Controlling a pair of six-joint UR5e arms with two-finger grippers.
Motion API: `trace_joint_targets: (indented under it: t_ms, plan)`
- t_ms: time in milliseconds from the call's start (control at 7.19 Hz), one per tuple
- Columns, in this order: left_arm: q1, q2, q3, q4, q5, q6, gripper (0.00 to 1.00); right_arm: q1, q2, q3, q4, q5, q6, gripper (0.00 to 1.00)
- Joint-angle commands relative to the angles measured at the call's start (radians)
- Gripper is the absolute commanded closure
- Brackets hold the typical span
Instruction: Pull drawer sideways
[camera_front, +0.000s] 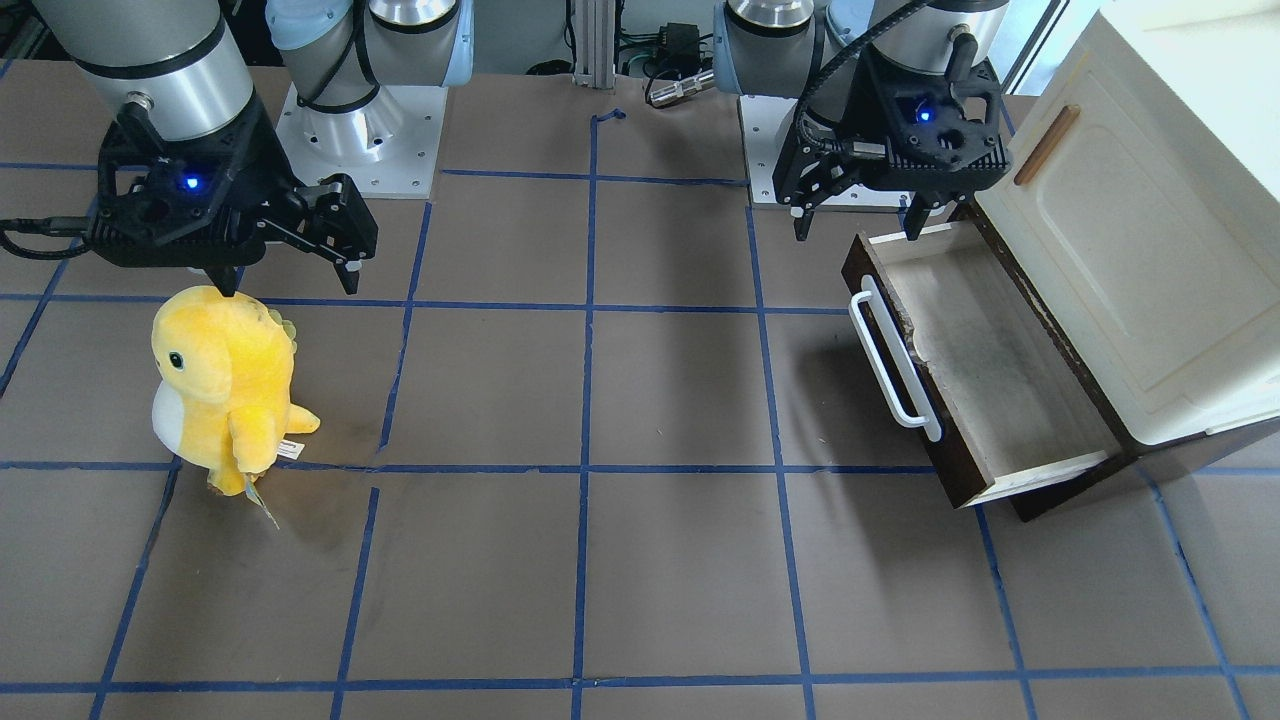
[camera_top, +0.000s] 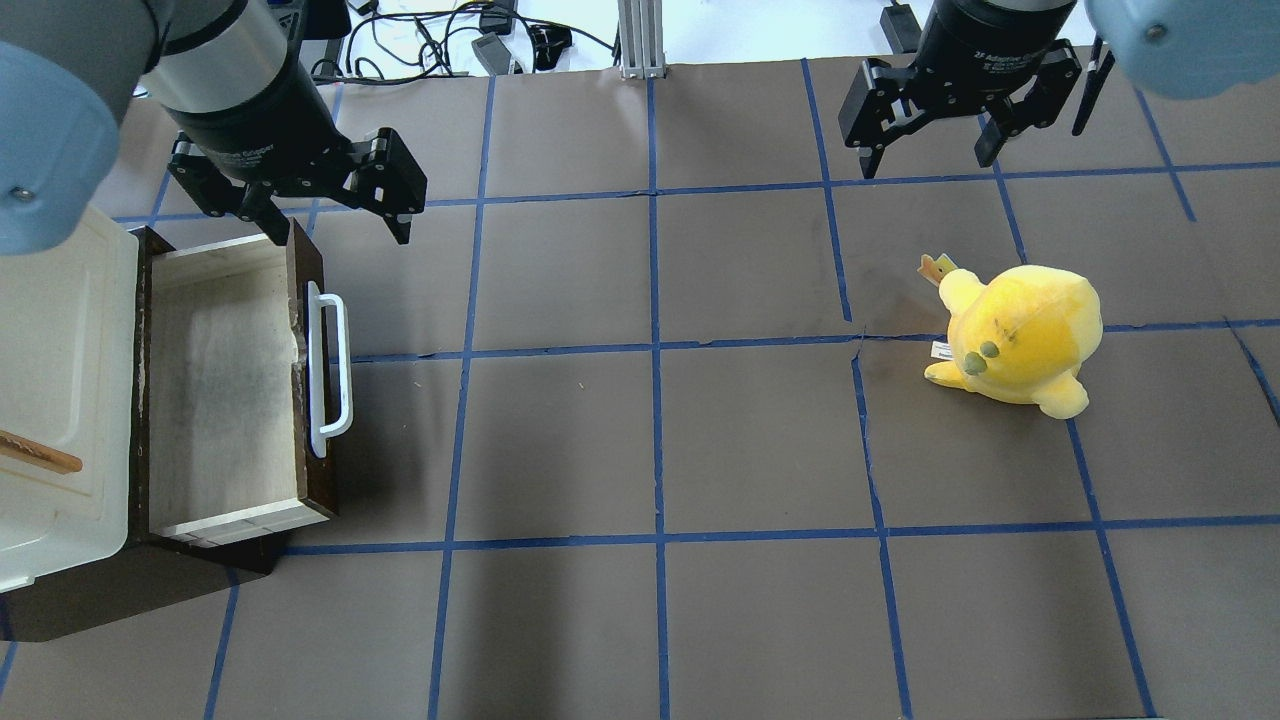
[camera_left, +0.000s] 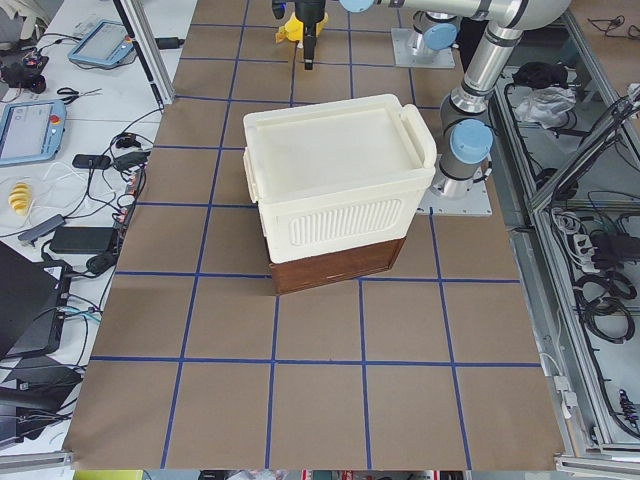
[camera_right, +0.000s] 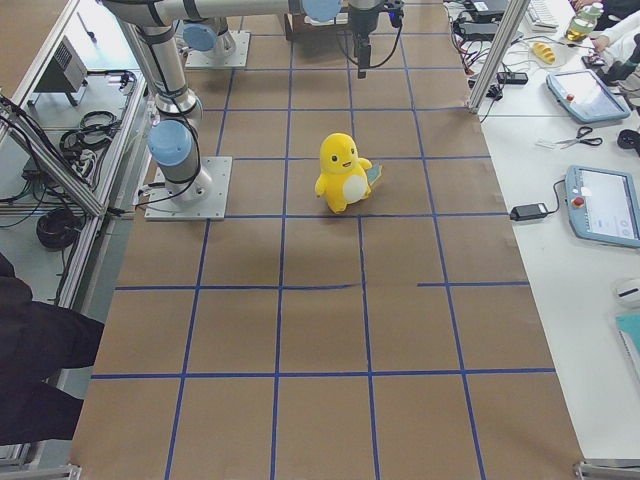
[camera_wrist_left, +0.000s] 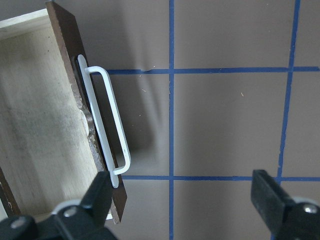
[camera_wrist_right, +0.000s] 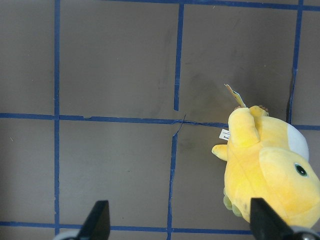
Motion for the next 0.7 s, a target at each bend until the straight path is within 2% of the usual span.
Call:
trace_joint_targets:
  t_ms: [0, 139, 556]
  plan:
    - [-0.002, -0.001, 0.000, 0.004, -0.003, 0.000, 0.00, 0.000, 0.000, 0.000, 0.000, 0.000, 0.000, 0.00]
    - [-0.002, 0.005, 0.000, 0.003, -0.046, -0.004, 0.00, 0.000, 0.000, 0.000, 0.000, 0.000, 0.000, 0.00]
    - [0.003, 0.012, 0.000, -0.005, -0.051, -0.007, 0.00, 0.000, 0.000, 0.000, 0.000, 0.000, 0.000, 0.00]
